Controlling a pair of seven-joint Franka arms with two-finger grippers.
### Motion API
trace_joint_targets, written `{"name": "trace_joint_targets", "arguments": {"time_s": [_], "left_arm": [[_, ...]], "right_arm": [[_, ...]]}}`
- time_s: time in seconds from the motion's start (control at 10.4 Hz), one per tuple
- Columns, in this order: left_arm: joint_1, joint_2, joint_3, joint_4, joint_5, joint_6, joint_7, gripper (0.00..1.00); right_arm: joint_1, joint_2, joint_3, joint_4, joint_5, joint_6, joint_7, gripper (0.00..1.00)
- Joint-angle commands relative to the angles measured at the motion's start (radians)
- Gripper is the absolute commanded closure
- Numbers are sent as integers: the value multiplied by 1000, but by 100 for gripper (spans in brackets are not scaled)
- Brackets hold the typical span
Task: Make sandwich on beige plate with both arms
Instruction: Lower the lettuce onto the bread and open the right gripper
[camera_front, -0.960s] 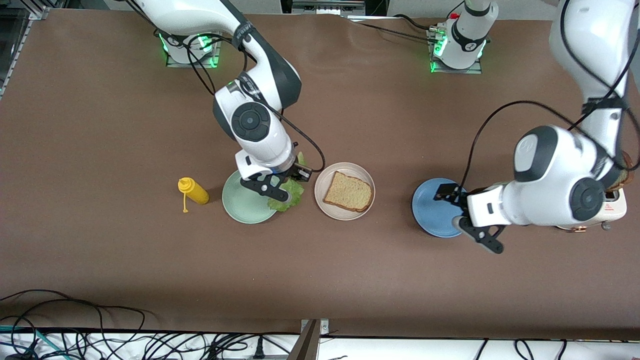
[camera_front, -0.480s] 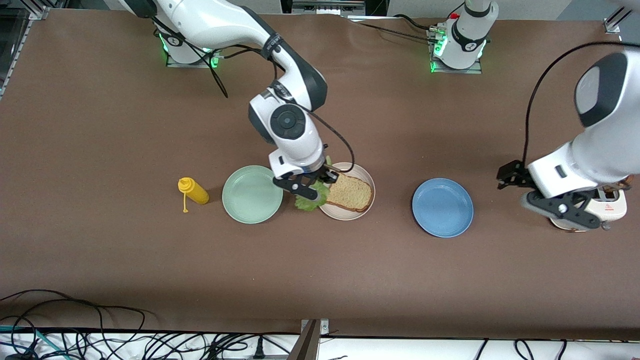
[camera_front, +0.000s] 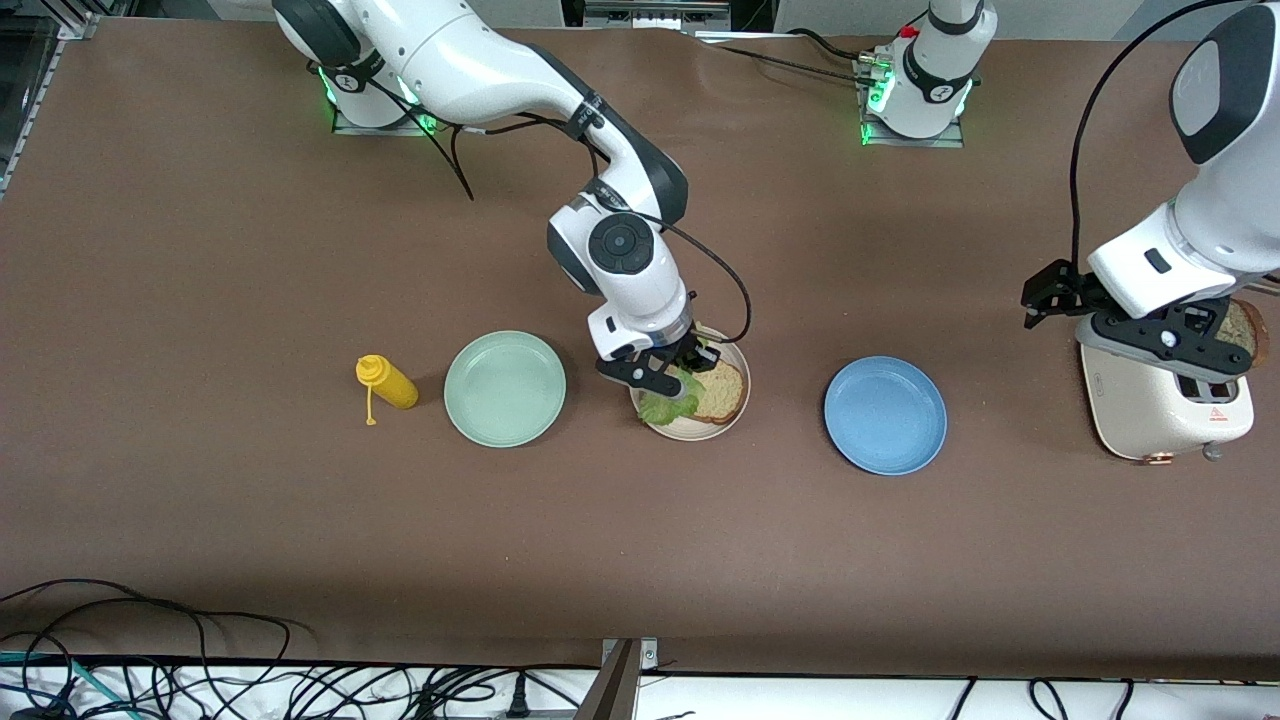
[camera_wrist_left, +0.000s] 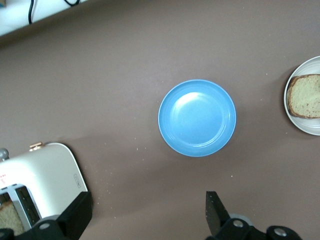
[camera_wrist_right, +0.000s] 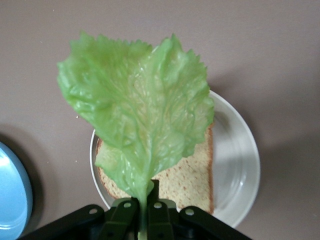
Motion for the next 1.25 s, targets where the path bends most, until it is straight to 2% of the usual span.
{"name": "trace_joint_targets", "arguments": {"time_s": [0.0, 0.1, 0.19, 0.48, 0.67, 1.06, 1.15], "left_arm": [[-8, -80, 19, -95, -25, 24, -9, 0], [-8, -80, 18, -100, -29, 12, -6, 0], [-8, -76, 9, -93, -29, -2, -8, 0], [-13, -85, 0, -80, -28, -18, -9, 0], [-5, -83, 3, -66, -26, -27, -23, 0], [32, -77, 12, -48, -29, -51, -14, 0], [33, -79, 10, -45, -29, -62, -17, 0]], "right_arm": [[8, 36, -1, 56, -13, 20, 10, 75], [8, 40, 0, 56, -12, 23, 13, 72], [14, 42, 0, 56, -9, 23, 17, 50], [19, 34, 2, 54, -1, 7, 49, 45], [16, 16, -1, 56, -3, -80, 89, 45], [-70, -117, -8, 49, -3, -286, 34, 26], [-96, -143, -8, 49, -3, -361, -10, 24]]}}
